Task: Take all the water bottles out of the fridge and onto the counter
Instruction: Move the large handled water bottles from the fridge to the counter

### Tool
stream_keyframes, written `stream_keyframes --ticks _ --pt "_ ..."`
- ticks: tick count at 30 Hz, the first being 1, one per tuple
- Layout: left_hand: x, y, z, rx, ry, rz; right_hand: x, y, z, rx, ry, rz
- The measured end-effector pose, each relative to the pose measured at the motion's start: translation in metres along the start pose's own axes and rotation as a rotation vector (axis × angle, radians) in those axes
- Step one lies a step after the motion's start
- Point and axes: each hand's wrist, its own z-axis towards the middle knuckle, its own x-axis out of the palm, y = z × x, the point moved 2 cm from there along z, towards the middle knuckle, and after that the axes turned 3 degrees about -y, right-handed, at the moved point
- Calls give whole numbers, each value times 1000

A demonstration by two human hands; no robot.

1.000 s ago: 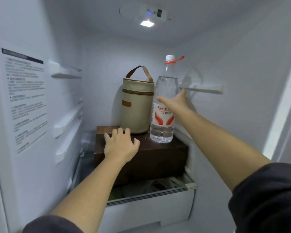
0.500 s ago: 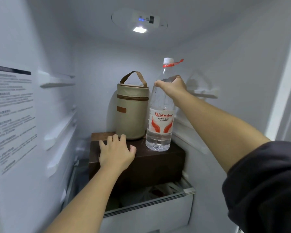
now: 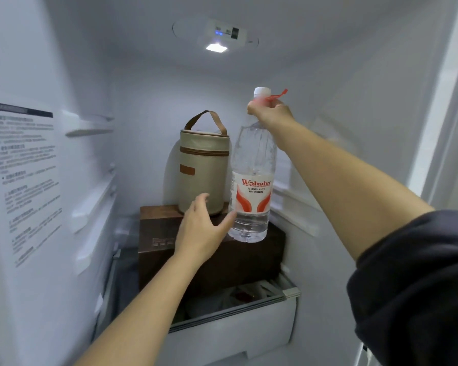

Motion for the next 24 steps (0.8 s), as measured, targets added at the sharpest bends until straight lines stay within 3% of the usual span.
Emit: stream_keyframes --ticks 4,10,16,24 --pt "36 -28 -1 -63 234 -325 -11 3 -4 -28 -23 36" --pt "56 -35 -5 65 81 -393 -39 5 -33 -70 -135 171" --pt "56 -36 -15 173 -16 -367 -57 5 -82 -94 -131 315" --pt "54 -43 -54 282 -58 -423 -92 3 -149 -170 -184 349"
